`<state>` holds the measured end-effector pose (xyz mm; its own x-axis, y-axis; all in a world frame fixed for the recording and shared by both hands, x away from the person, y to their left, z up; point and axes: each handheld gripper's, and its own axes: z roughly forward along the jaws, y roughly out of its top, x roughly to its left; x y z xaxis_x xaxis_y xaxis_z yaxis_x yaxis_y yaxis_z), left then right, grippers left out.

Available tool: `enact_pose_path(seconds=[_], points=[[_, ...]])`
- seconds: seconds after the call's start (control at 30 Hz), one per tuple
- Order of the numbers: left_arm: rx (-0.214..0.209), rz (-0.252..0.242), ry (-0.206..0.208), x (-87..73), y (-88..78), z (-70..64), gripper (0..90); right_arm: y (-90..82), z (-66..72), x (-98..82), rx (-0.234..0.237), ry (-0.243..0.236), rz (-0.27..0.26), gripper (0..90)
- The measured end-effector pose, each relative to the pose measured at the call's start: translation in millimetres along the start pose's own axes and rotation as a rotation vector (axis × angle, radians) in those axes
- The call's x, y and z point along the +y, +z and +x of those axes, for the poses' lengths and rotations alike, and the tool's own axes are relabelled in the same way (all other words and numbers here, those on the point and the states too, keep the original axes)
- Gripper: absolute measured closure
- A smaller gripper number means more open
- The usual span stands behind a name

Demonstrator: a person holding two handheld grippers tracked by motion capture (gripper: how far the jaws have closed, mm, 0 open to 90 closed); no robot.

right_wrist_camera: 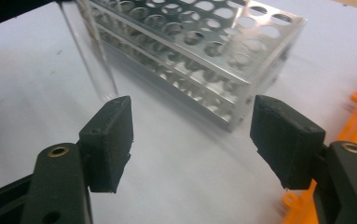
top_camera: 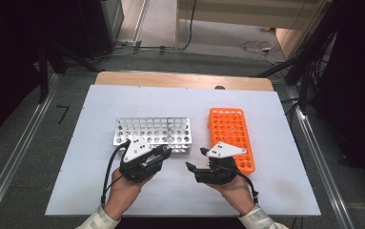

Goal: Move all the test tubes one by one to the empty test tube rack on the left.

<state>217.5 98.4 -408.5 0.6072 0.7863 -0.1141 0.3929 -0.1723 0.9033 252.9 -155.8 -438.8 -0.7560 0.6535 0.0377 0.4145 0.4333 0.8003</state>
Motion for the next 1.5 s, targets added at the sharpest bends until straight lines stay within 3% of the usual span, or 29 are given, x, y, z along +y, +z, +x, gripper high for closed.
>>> enact_pose_path(seconds=[0.3,0.7,0.93,1.2,1.5], points=[[0.024,-0.023,-0.016,9.8,-6.6,8.9,75.1,-18.1,-22.6,-12.1,-0.057,0.046,-0.005,26.9],[0.076,-0.058,-0.049,20.2,-15.5,26.6,75.1,-33.5,-41.4,-20.5,-0.097,0.081,-0.018,27.0],[0.128,-0.073,-0.065,24.3,-20.8,42.0,75.2,-38.3,-48.2,-22.3,-0.117,0.1,-0.026,27.0],[0.216,-0.079,-0.077,21.6,-18.7,63.7,75.1,-41.8,-53.7,-24.1,-0.13,0.114,-0.029,27.1],[0.248,-0.061,-0.071,13.9,-9.5,73.2,75.1,-42.4,-55.1,-25.1,-0.132,0.119,-0.028,27.1]])
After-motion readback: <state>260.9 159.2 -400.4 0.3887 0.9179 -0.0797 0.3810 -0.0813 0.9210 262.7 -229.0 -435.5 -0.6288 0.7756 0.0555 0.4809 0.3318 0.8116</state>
